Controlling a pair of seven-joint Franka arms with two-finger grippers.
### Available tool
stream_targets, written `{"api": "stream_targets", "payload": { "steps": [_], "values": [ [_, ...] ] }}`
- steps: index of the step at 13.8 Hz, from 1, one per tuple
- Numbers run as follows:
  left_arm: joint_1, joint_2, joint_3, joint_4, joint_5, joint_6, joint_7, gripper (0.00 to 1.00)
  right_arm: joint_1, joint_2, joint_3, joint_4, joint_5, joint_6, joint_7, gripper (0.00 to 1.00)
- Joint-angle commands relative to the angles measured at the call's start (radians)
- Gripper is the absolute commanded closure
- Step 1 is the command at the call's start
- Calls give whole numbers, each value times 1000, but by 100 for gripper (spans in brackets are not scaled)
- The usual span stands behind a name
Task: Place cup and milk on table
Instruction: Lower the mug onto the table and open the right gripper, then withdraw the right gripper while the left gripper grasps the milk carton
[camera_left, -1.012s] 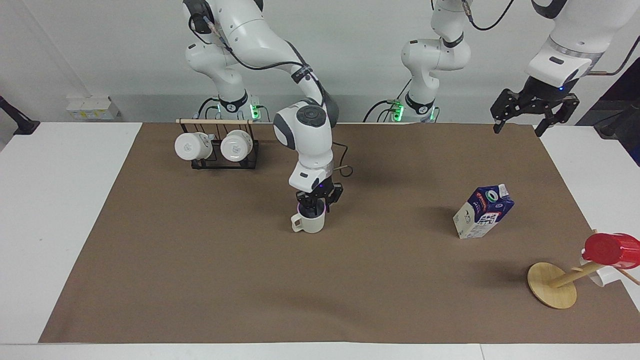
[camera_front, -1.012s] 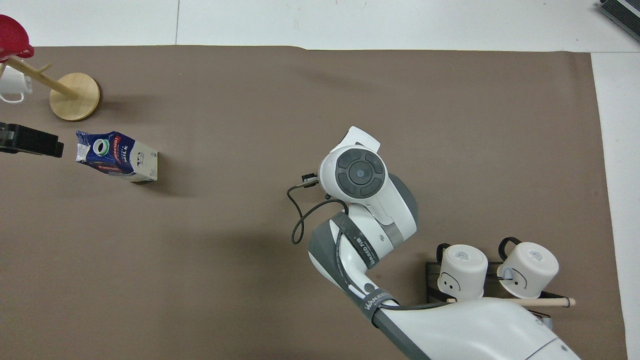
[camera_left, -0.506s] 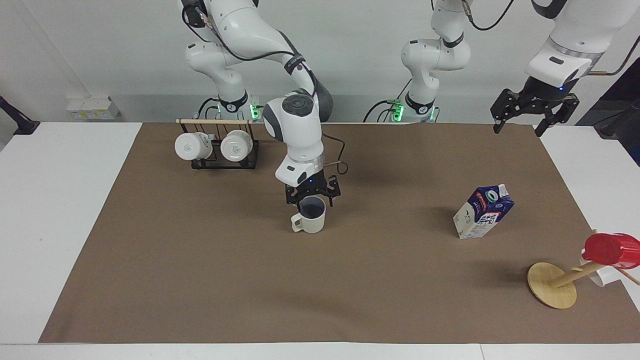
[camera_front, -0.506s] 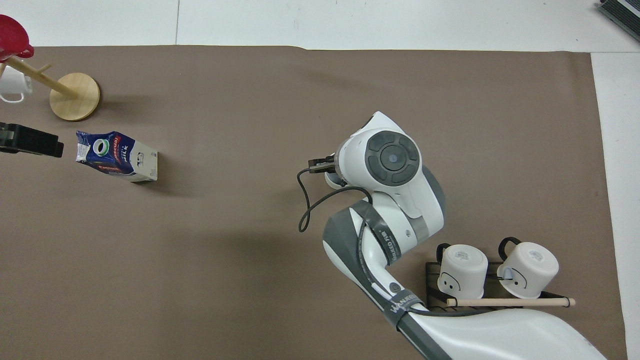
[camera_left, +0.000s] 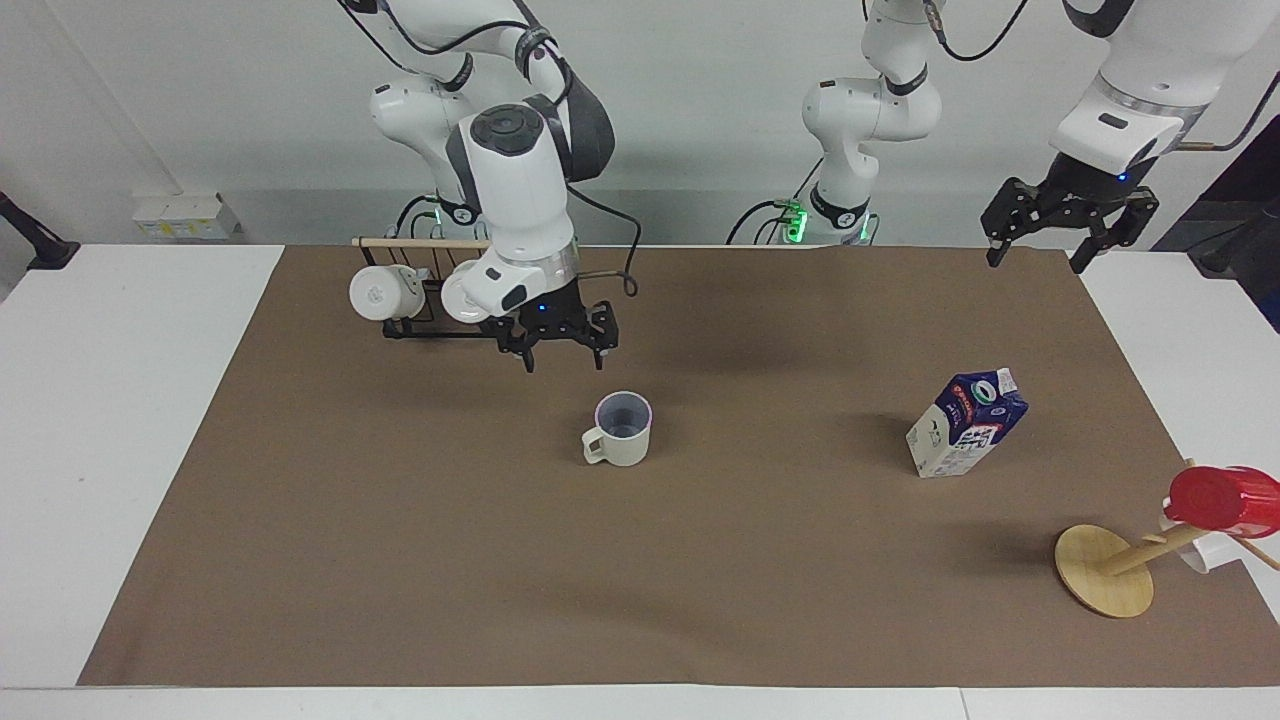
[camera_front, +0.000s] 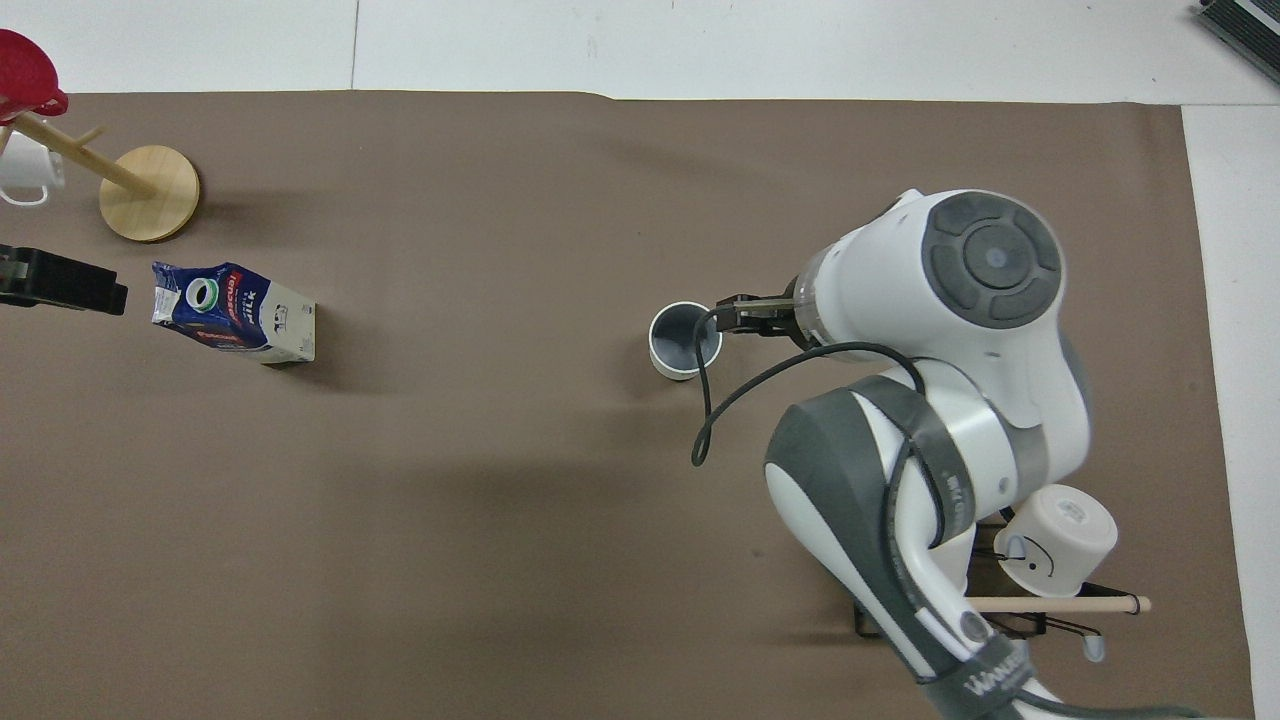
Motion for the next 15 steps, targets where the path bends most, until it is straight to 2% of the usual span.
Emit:
{"api": "stream_targets", "payload": {
  "steps": [1,8,12,15],
  "values": [
    [-10,-26,15,-26,-12,-3,3,0,-65,-65,4,-17,-5,-50,-1,0],
    [3,-25,21,-26,-12,40,17,0,-165,-191,-13,32,-6,-231,-52,0],
    [12,-8,21,-37,-12,100,20,0,-205,-194,-19,142,-25,-384,-119,0],
    [10,3,21,-106,-12,182,18,0,-228,-209,-49,219,-25,-480,-165,0]
  ]
}}
